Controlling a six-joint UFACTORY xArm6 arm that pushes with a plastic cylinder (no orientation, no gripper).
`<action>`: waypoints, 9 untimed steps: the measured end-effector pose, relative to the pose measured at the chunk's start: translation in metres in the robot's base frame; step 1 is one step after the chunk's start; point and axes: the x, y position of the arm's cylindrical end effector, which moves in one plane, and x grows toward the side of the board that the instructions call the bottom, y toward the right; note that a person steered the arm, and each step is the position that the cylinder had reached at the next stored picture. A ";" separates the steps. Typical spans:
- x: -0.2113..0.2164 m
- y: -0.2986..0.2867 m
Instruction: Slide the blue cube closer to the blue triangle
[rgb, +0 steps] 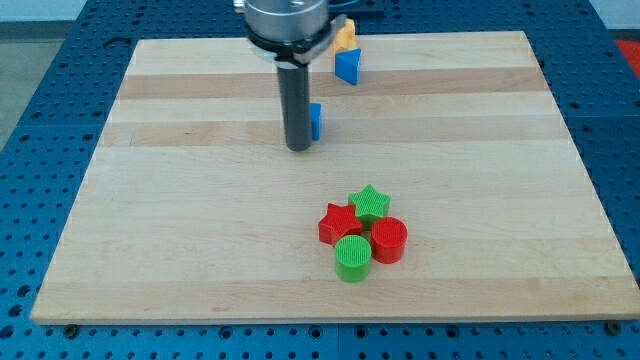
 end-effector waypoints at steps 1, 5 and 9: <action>-0.029 -0.001; -0.062 0.071; -0.071 0.047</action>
